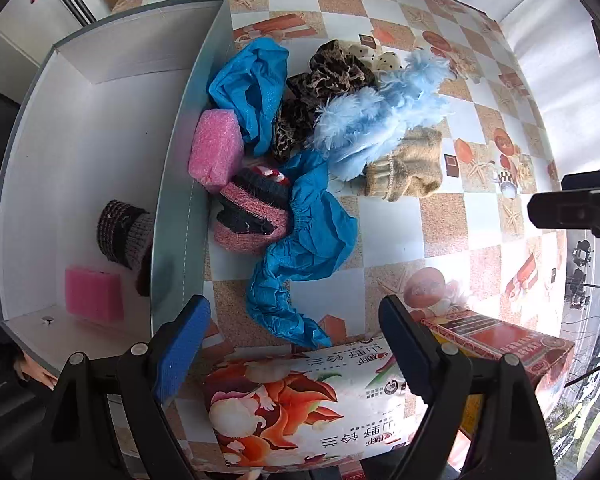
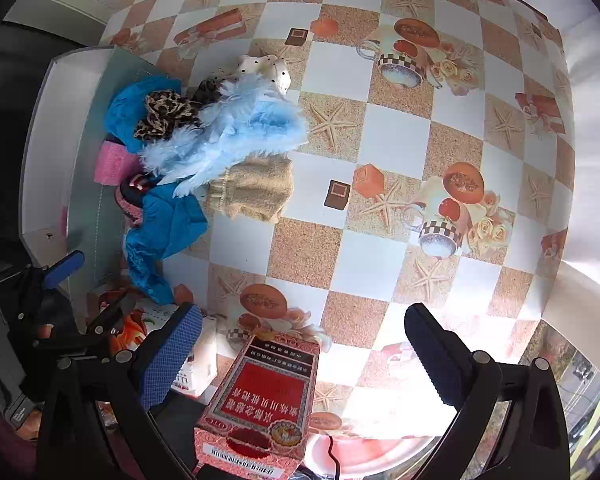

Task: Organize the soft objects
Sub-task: 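Grasp the beige knitted glove with the right gripper while the left gripper reaches the blue cloth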

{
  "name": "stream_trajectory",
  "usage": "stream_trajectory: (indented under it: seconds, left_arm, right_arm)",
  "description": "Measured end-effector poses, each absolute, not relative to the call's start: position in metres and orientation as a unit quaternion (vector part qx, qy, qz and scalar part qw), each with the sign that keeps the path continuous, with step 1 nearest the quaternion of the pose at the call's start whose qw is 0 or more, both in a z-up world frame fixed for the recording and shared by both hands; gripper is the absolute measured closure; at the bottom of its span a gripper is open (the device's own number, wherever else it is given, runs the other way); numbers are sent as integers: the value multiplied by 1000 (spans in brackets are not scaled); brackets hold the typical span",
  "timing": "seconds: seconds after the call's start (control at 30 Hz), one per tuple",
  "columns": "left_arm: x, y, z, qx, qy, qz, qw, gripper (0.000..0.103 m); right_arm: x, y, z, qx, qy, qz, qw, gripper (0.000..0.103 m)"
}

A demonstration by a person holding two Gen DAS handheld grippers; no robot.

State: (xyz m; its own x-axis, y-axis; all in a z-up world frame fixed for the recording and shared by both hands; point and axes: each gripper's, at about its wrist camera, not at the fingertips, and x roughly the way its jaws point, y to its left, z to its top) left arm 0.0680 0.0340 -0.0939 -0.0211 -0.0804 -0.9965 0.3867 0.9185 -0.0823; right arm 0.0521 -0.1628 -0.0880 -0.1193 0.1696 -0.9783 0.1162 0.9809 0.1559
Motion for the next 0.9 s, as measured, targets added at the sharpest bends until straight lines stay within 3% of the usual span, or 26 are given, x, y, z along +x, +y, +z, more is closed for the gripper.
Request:
stream_trajectory:
  seconds: [0.1,0.57,0.9]
  left_arm:
    - [76,26,-118,93,722,-142,671,14]
    - [87,10,-189,69,800,-122,584,14]
    - [62,-58,-165,131,755,-262,587,13]
  right_arm:
    - [80,-160,-130,91,747,42,657,1]
    - [116,-134,-188,23,725,83,684,1]
    - [49,-238,-201,104,734,-40,670,1]
